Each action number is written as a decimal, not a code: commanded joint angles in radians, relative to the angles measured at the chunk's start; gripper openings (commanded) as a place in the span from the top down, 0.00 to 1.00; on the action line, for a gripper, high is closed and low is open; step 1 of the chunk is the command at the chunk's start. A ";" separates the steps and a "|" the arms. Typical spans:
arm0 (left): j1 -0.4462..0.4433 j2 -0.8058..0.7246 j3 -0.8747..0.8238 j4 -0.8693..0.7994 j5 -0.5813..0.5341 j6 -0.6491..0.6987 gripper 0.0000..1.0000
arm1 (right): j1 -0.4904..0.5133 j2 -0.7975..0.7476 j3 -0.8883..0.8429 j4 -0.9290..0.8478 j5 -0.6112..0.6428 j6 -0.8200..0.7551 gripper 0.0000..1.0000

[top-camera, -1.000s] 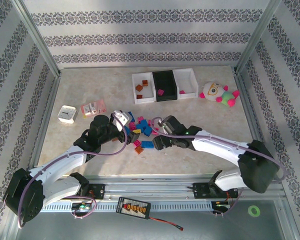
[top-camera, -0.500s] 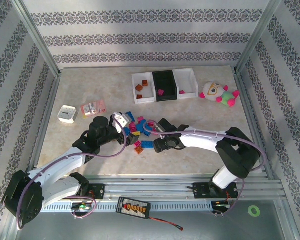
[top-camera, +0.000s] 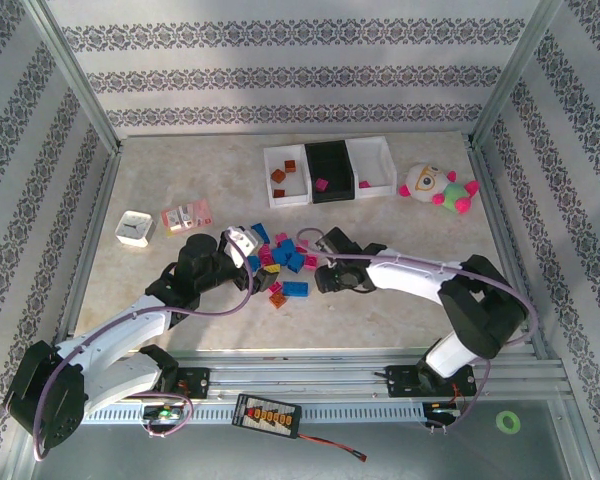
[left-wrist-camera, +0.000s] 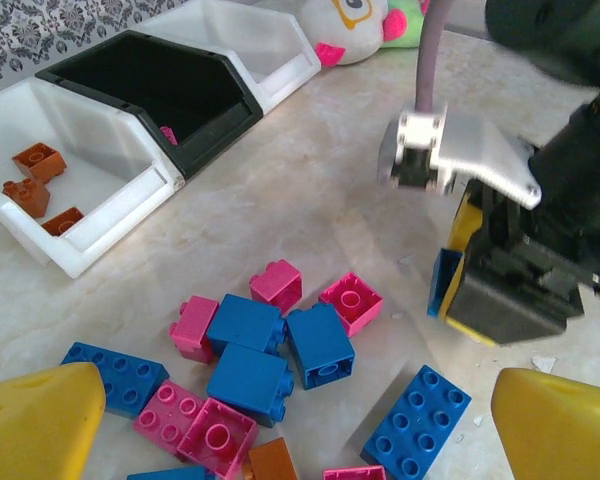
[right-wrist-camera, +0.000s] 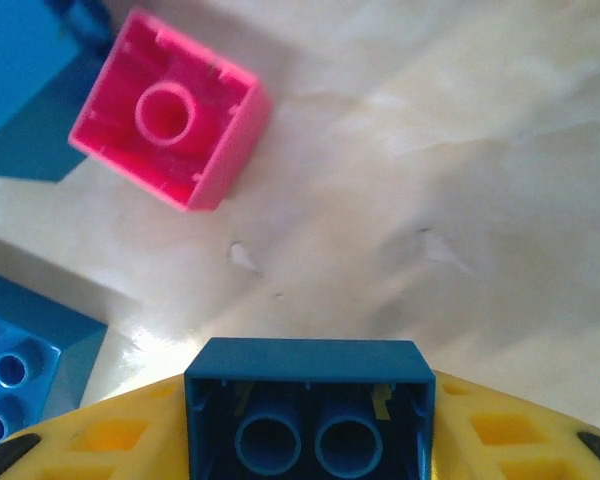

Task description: Sort the legos into containers by color

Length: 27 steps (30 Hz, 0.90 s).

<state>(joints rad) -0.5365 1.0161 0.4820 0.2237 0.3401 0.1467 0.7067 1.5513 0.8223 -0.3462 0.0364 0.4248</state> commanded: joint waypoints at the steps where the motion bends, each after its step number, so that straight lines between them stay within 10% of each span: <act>1: -0.006 0.000 -0.013 0.026 0.021 -0.002 0.01 | -0.056 -0.088 -0.021 0.043 0.025 0.042 0.56; 11: -0.008 0.094 -0.006 0.181 0.048 -0.061 0.01 | -0.323 -0.221 0.005 0.291 0.086 0.154 0.58; 27: -0.009 0.116 -0.014 0.208 0.038 -0.068 0.01 | -0.516 0.274 0.491 0.433 0.021 0.158 0.60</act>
<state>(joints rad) -0.5369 1.1557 0.4805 0.3901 0.3660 0.0952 0.1951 1.7744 1.2480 0.0597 0.0799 0.5747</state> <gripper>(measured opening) 0.993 0.433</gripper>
